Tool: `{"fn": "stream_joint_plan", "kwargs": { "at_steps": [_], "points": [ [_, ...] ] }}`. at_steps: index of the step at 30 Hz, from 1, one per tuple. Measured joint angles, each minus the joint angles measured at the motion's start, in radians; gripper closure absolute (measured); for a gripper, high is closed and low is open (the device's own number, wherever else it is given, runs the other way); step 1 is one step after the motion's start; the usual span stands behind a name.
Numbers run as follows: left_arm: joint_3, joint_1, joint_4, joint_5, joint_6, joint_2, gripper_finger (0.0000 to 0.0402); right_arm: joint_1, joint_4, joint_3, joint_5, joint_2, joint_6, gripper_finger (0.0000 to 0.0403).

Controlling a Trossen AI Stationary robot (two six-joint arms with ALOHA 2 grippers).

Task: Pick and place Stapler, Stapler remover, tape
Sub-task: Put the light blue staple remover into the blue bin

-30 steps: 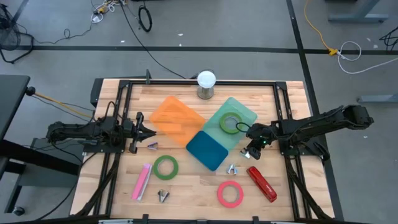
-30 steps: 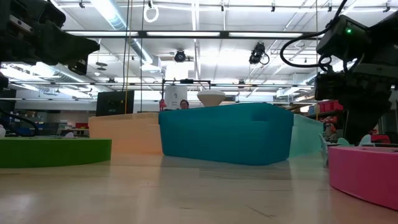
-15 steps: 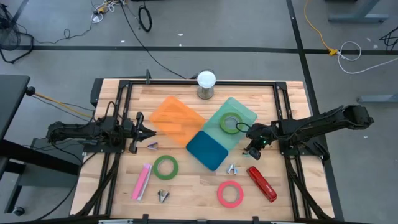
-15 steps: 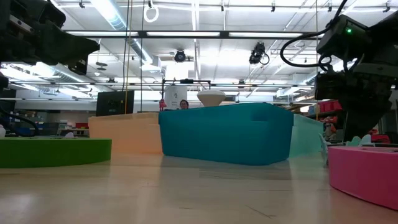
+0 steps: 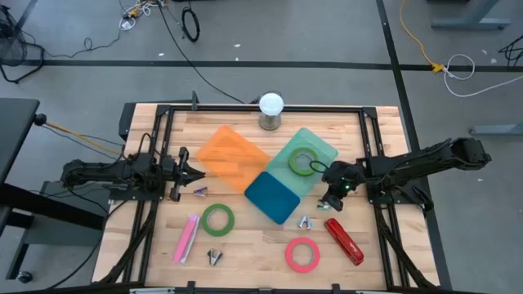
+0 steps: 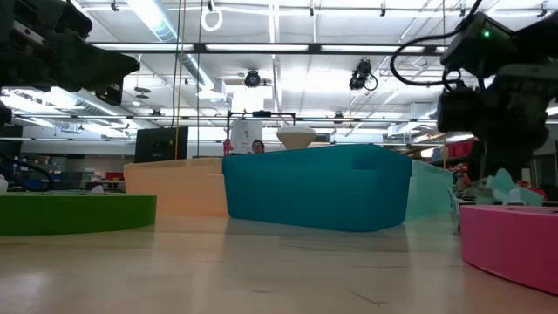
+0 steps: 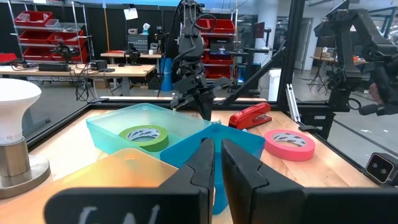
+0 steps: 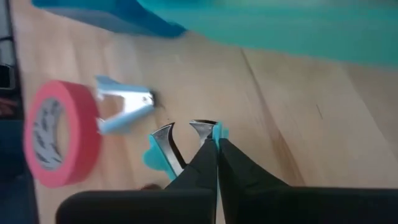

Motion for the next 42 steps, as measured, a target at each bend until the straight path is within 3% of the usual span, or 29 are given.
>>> {"fn": "stream_joint_plan", "kwargs": {
  "at_steps": [16, 26, 34, 42],
  "points": [
    [0.000, 0.000, 0.000, 0.000, 0.000, 0.000, 0.0369, 0.001, -0.041, 0.268, 0.001, 0.000, -0.103, 0.0403],
    [0.000, 0.000, 0.000, 0.000, 0.000, 0.000, 0.0369, 0.001, -0.043, 0.414, 0.072, 0.005, -0.183, 0.0403],
    [0.000, 0.000, 0.000, 0.000, 0.000, 0.000, 0.0369, 0.001, -0.043, 0.512, 0.076, 0.127, -0.248, 0.0403],
    [0.000, 0.000, 0.000, 0.000, 0.000, 0.000, 0.0369, -0.038, 0.064, 0.538, -0.037, 0.231, -0.324, 0.0403]
  ]
}}
